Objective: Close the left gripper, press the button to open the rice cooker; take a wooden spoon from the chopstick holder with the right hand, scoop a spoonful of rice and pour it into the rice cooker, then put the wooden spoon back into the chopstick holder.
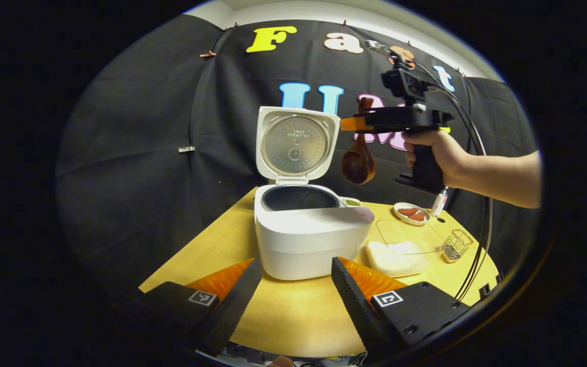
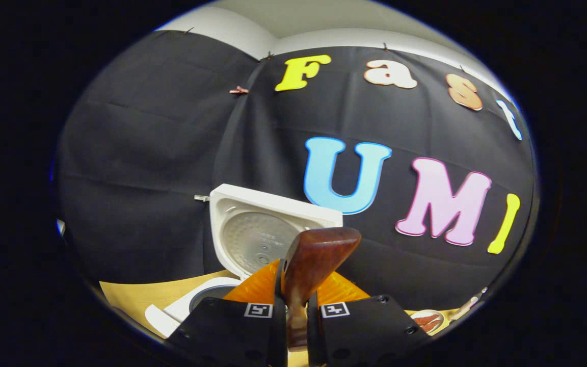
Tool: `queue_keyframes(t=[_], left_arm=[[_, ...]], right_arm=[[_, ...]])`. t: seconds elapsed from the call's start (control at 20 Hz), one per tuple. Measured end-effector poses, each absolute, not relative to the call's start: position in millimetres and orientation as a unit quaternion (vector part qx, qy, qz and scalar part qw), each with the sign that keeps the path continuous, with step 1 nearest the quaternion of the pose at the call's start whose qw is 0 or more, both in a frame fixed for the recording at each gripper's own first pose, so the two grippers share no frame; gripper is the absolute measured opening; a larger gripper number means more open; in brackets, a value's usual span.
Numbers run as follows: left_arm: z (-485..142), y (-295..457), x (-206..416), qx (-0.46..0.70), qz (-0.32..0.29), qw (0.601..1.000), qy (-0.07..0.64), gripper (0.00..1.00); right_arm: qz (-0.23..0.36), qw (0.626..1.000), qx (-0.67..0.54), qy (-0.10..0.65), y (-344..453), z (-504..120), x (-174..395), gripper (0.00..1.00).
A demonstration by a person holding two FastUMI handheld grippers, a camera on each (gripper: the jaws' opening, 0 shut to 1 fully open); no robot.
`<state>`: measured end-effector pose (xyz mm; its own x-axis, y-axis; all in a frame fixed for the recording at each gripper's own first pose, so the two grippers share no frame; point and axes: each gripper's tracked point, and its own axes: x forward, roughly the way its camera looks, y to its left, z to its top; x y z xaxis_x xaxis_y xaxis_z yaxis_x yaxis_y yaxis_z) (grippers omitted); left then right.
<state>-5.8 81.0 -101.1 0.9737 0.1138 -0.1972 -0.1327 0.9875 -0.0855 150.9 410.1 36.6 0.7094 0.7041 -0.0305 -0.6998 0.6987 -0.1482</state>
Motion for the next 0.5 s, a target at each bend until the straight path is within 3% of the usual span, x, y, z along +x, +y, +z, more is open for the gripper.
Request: queue_keyframes(t=[0.5], left_arm=[[-83, -14, 37, -0.037, 0.014, 0.994, 0.099, 0.96]], right_arm=[[0.269, 0.963, -0.026, 0.012, 203, 51, 190, 0.19]])
